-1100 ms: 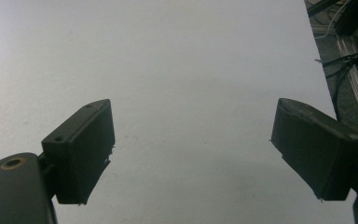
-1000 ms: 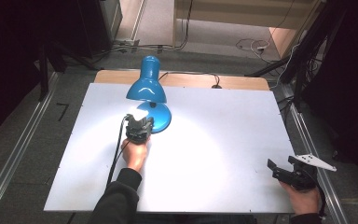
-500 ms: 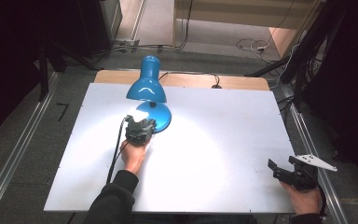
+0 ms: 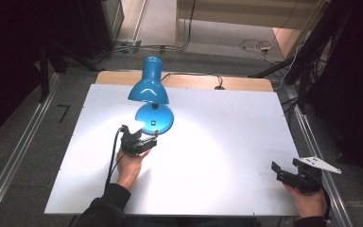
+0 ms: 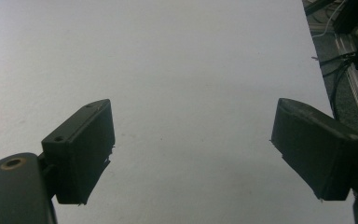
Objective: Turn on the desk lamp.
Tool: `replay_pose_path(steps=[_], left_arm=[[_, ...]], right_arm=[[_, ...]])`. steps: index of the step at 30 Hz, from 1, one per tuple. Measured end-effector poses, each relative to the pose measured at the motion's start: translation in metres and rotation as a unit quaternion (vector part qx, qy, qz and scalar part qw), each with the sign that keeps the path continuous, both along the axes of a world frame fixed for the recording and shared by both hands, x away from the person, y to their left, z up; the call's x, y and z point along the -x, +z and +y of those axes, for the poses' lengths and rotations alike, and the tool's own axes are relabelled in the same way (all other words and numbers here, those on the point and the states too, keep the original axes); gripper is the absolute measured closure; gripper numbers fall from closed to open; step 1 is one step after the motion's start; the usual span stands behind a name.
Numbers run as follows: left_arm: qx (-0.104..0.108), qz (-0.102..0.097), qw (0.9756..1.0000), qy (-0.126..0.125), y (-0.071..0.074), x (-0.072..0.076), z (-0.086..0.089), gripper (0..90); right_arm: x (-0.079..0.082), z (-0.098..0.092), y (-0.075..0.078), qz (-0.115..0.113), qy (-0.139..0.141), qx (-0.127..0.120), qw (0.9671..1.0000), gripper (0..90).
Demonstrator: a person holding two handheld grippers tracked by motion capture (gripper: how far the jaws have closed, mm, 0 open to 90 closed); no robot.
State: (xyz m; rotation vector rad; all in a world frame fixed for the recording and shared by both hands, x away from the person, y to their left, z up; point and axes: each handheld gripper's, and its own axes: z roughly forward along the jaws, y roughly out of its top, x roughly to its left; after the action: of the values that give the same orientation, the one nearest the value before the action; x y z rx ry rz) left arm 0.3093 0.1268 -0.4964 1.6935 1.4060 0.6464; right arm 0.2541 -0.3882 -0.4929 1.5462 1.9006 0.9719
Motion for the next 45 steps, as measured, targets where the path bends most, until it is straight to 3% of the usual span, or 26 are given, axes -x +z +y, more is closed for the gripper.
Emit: replay_pose_path(steps=[6,10,13,16,26,36,45], left_arm=[[0.009,-0.003,0.9999,0.007,-0.002,0.006,0.007,33.8],[0.003,-0.007,1.0000,0.006,-0.001,0.011,0.007,32.4],[-0.001,-0.003,1.0000,-0.002,0.000,0.013,0.006,32.2],[0.009,0.008,0.9999,-0.005,0.001,0.015,0.010,28.1],[0.015,0.002,0.9999,0.005,0.004,0.029,0.024,24.9],[-0.002,-0.004,1.0000,0.004,0.004,0.039,0.026,24.6],[-0.006,0.005,1.0000,-0.001,0.002,0.045,0.029,23.0]], right_arm=[[0.000,0.000,0.000,-0.003,0.000,0.001,1.0000,11.8],[0.000,-0.001,-0.001,0.000,0.000,0.000,1.0000,11.8],[0.001,-0.001,-0.001,-0.001,0.000,-0.001,1.0000,11.8],[0.001,-0.001,-0.001,0.000,0.000,-0.001,1.0000,11.8],[0.000,-0.002,-0.002,0.006,-0.003,-0.003,1.0000,11.8],[0.000,-0.002,-0.003,0.006,-0.003,-0.004,1.0000,11.7],[0.001,-0.002,-0.002,0.004,-0.003,-0.003,1.0000,11.7]])
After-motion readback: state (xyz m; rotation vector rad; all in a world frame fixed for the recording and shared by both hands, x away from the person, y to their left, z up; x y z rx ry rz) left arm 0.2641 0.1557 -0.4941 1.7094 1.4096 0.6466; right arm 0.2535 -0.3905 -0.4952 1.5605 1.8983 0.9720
